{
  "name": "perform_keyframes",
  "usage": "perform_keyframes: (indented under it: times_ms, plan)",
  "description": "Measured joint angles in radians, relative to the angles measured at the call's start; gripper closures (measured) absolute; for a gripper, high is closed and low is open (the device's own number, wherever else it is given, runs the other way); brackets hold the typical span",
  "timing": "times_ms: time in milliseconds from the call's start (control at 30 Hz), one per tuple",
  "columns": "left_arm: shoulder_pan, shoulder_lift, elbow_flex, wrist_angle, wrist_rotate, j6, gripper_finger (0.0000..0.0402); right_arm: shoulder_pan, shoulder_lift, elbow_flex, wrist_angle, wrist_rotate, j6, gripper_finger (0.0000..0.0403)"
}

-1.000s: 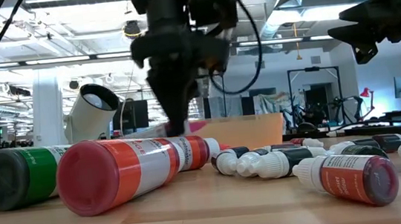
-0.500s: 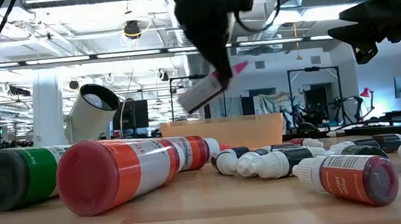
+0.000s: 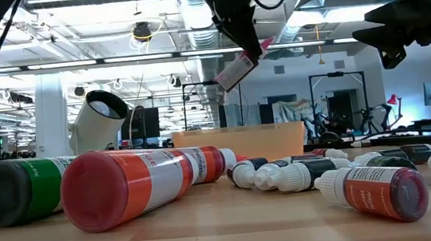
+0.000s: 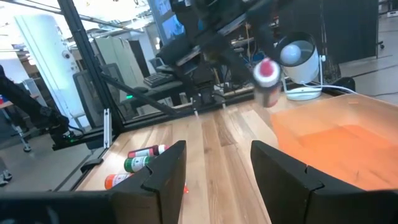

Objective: Pick & Place food coloring
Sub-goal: Put the large pink food coloring bottle into the orange bin

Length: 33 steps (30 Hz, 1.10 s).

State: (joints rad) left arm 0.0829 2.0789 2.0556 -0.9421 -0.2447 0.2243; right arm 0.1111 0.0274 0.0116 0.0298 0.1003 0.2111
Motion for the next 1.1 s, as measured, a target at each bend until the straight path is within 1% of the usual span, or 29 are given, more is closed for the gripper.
perform_keyframes:
  times_ms: [200, 400, 567, 733, 833, 933, 1033, 1100]
  plan:
    - [0.061, -0.006, 0.0, -0.002, 0.002, 0.022, 0.0286, 0.0, 0.0, 0.0, -0.001, -0.001, 0.019, 0.023]
    - [0.102, -0.047, 0.0, -0.002, 0.004, 0.054, 0.0286, 0.0, 0.0, 0.001, -0.013, -0.015, 0.029, 0.023]
    - [0.116, -0.127, 0.0, -0.016, 0.05, 0.056, 0.0287, 0.0, 0.002, 0.002, -0.018, -0.029, 0.04, 0.023]
    - [0.105, -0.233, -0.001, -0.069, 0.08, 0.04, 0.0287, 0.0, 0.007, 0.002, -0.021, -0.045, 0.051, 0.023]
    - [0.094, -0.295, -0.034, -0.078, 0.108, 0.022, 0.0287, 0.0, 0.007, 0.002, -0.023, -0.053, 0.052, 0.023]
    - [0.083, -0.355, -0.089, -0.077, 0.11, 0.008, 0.0287, 0.0, 0.007, 0.002, -0.023, -0.053, 0.052, 0.023]
    - [0.076, -0.411, -0.166, -0.068, 0.11, -0.001, 0.0287, 0.0, 0.007, 0.002, -0.023, -0.053, 0.053, 0.023]
    - [0.074, -0.454, -0.234, -0.032, 0.11, -0.002, 0.0287, 0.0, 0.007, 0.002, -0.023, -0.053, 0.053, 0.023]
